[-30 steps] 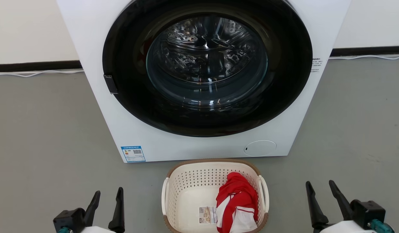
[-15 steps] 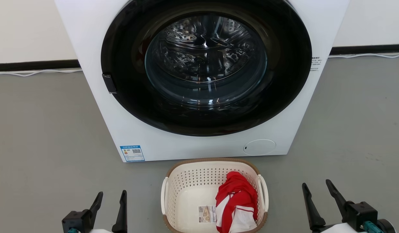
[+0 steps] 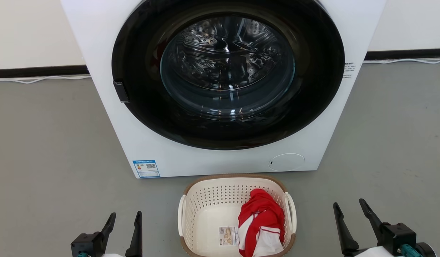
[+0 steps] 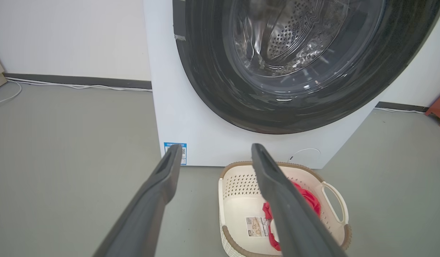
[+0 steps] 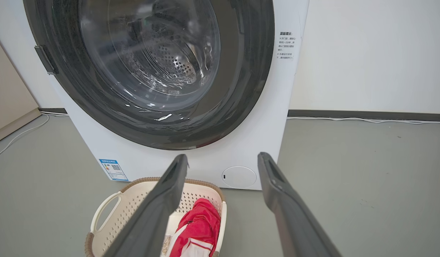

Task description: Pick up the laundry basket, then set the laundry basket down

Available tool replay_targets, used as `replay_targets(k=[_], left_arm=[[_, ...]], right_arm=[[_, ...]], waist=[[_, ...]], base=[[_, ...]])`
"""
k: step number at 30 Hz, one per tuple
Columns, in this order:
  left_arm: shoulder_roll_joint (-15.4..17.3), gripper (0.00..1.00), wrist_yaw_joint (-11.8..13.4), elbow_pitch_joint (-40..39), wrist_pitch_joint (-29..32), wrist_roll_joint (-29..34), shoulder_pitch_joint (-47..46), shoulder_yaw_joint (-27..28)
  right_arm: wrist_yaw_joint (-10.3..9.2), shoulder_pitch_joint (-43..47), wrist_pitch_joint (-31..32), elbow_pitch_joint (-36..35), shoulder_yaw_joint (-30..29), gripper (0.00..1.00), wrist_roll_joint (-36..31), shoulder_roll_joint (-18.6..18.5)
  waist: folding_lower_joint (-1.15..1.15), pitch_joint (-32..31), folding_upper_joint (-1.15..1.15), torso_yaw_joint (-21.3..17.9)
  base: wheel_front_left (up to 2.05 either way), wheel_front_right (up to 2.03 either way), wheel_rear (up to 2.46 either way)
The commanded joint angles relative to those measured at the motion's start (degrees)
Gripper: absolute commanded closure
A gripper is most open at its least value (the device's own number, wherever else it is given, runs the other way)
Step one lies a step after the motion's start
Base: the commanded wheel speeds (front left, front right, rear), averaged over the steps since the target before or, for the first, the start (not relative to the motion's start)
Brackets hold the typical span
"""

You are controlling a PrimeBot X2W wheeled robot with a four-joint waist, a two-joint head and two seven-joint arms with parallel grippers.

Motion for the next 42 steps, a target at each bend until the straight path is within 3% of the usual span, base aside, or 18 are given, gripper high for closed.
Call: replay_targets(k=[1, 13, 28, 33, 42], left_arm=[[0.62, 0.00, -0.34, -1.22, -0.62, 0.08, -1.31, 1.58], [0.62, 0.00, -0.34, -1.24, -0.62, -0.11, -1.98, 1.21], [0.74, 0.00, -0.34, -0.73, -0.62, -0.63, -6.67, -0.58], [0.94, 0.00, -0.34, 0.93, -0.62, -1.37, -10.22, -1.71], [0.81, 0.00, -0.34, 10.95, -0.62, -3.40, -20.86, -4.79]], right_arm=[[0.36, -1.07, -0.79, -1.27, 1.29, 0.00, -0.35, -0.64], [0.36, -1.97, -0.79, -2.13, 0.94, 0.00, -0.46, 0.18], [0.36, -6.21, -0.79, -1.40, -1.41, 0.00, -2.01, 1.83], [0.36, -9.54, -0.79, 1.03, -2.33, 0.00, -2.60, 2.18], [0.36, -18.87, -0.79, 10.13, -5.54, 0.00, -5.34, 2.50]], waist=[[0.00, 0.05, 0.00, 0.05], [0.00, 1.46, 0.00, 0.18], [0.00, 8.98, 0.00, 1.11], [0.00, 13.26, 0.00, 1.78], [0.00, 21.75, 0.00, 3.70]], base=[[0.00, 0.00, 0.00], [0.00, 0.00, 0.00], [0.00, 0.00, 0.00], [0.00, 0.00, 0.00], [0.00, 0.00, 0.00]])
